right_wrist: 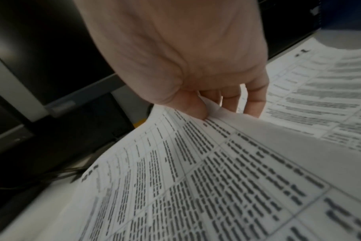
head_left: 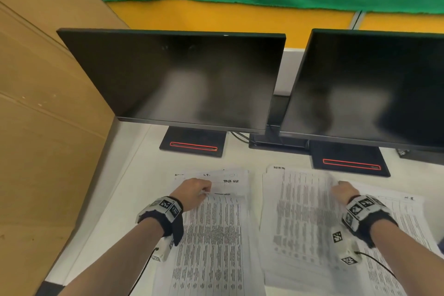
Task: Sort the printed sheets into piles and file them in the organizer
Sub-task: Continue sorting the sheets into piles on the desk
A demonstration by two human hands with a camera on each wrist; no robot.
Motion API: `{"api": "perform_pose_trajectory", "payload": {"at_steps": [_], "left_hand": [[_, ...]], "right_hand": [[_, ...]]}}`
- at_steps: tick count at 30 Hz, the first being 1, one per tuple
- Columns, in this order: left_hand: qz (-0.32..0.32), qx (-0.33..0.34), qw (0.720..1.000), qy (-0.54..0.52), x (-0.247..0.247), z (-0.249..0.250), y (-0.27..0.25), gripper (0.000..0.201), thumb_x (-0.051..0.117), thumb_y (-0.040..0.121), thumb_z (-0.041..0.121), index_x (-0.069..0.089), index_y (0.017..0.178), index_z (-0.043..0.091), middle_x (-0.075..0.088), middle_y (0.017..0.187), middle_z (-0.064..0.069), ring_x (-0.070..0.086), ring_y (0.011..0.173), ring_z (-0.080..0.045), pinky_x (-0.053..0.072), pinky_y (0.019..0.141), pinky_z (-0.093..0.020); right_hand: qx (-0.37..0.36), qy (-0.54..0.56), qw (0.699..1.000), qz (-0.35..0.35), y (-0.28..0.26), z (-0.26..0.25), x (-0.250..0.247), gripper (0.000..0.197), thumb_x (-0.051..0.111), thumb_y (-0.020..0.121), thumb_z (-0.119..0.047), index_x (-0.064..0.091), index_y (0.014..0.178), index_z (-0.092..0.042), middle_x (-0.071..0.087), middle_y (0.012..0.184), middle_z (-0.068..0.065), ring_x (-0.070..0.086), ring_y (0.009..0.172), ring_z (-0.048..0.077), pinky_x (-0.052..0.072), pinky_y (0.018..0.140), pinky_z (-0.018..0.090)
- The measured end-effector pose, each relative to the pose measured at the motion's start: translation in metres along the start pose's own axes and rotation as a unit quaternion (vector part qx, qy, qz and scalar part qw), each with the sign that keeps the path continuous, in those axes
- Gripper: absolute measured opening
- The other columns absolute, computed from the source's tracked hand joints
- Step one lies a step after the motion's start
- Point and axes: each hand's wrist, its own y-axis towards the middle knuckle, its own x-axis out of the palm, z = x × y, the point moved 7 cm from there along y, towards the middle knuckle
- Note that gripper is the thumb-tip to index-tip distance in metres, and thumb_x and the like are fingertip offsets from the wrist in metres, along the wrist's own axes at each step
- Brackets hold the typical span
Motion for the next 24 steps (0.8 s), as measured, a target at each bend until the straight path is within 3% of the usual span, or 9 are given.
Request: {"api": "perform_pose_trajectory", "payload": {"at_steps": [4, 6, 8, 10, 12, 14, 16, 20, 24], "left_hand": [[0.012, 0.012, 1.0, 0.017, -0.004, 0.006, 0.002, 0.013, 0.05, 0.088, 0.008, 0.046, 0.08, 0.019, 0.053, 0.087, 0.005, 0.045, 0.083, -0.014, 0.032, 0.072, -0.024], [0.018, 0.009, 1.0, 0.017, -0.005, 0.006, 0.003, 0.012, 0.05, 0.088, 0.009, 0.048, 0.081, 0.018, 0.057, 0.088, 0.001, 0.046, 0.083, -0.014, 0.033, 0.072, -0.025], [0.025, 0.006, 0.999, 0.02, -0.006, 0.005, 0.003, 0.007, 0.05, 0.088, 0.009, 0.053, 0.084, 0.014, 0.062, 0.094, -0.003, 0.048, 0.083, -0.015, 0.036, 0.073, -0.026], [0.026, 0.004, 0.999, 0.018, -0.005, 0.005, 0.002, 0.006, 0.05, 0.088, 0.009, 0.056, 0.088, 0.011, 0.064, 0.097, -0.004, 0.05, 0.086, -0.018, 0.037, 0.074, -0.027], [0.031, 0.007, 0.999, 0.016, -0.005, 0.006, 0.001, 0.008, 0.05, 0.087, 0.008, 0.057, 0.089, 0.011, 0.064, 0.097, -0.005, 0.053, 0.091, -0.021, 0.038, 0.076, -0.029], [0.042, 0.011, 0.999, 0.016, -0.005, 0.007, 0.0, 0.01, 0.049, 0.086, 0.005, 0.057, 0.089, 0.01, 0.065, 0.096, -0.005, 0.054, 0.093, -0.022, 0.039, 0.078, -0.03], [0.049, 0.013, 0.999, 0.015, -0.004, 0.007, -0.003, 0.011, 0.048, 0.086, 0.005, 0.057, 0.09, 0.01, 0.064, 0.097, -0.004, 0.053, 0.093, -0.022, 0.038, 0.079, -0.031], [0.072, 0.024, 0.997, 0.023, -0.001, 0.007, -0.007, 0.011, 0.048, 0.087, 0.005, 0.058, 0.09, 0.011, 0.061, 0.097, -0.004, 0.049, 0.089, -0.019, 0.039, 0.078, -0.029], [0.114, 0.049, 0.99, 0.068, -0.002, 0.009, -0.007, 0.013, 0.055, 0.083, 0.007, 0.063, 0.09, 0.013, 0.051, 0.126, -0.002, 0.046, 0.108, -0.022, 0.045, 0.089, -0.035]], "right_hand": [[0.02, 0.026, 0.998, 0.056, -0.011, 0.001, -0.008, 0.039, 0.043, 0.094, -0.013, 0.041, 0.131, -0.002, 0.045, 0.135, 0.024, 0.046, 0.122, 0.039, 0.039, 0.104, 0.045], [0.024, 0.046, 0.991, 0.124, -0.026, -0.015, -0.011, 0.056, 0.053, 0.087, -0.01, 0.031, 0.138, -0.013, 0.036, 0.138, 0.02, 0.038, 0.125, 0.038, 0.034, 0.104, 0.052], [-0.039, 0.025, 0.977, 0.206, -0.05, -0.047, -0.013, 0.073, 0.064, 0.081, -0.014, 0.026, 0.143, -0.021, 0.03, 0.142, 0.015, 0.032, 0.129, 0.033, 0.027, 0.107, 0.056], [-0.175, -0.015, 0.956, 0.237, -0.071, -0.092, 0.002, 0.07, 0.065, 0.082, -0.019, 0.03, 0.142, -0.023, 0.033, 0.142, 0.012, 0.034, 0.129, 0.029, 0.028, 0.106, 0.053], [-0.304, -0.055, 0.934, 0.182, -0.088, -0.134, 0.039, 0.046, 0.055, 0.089, -0.023, 0.044, 0.134, -0.026, 0.044, 0.134, 0.007, 0.041, 0.123, 0.025, 0.032, 0.101, 0.046], [-0.367, -0.079, 0.924, 0.078, -0.098, -0.161, 0.079, 0.031, 0.046, 0.094, -0.025, 0.054, 0.123, -0.029, 0.051, 0.124, 0.001, 0.044, 0.116, 0.02, 0.03, 0.1, 0.042], [-0.358, -0.099, 0.928, 0.013, -0.1, -0.174, 0.102, 0.03, 0.045, 0.094, -0.028, 0.055, 0.123, -0.029, 0.052, 0.122, -0.001, 0.044, 0.115, 0.02, 0.029, 0.101, 0.043], [-0.342, -0.133, 0.93, 0.002, -0.099, -0.185, 0.111, 0.025, 0.048, 0.092, -0.033, 0.06, 0.114, -0.028, 0.053, 0.115, 0.0, 0.045, 0.114, 0.022, 0.03, 0.099, 0.043], [-0.367, -0.046, 0.928, -0.055, -0.099, -0.185, 0.116, 0.006, 0.062, 0.085, -0.03, 0.065, 0.081, -0.026, 0.054, 0.09, -0.008, 0.051, 0.099, 0.019, 0.03, 0.097, 0.043]]}}
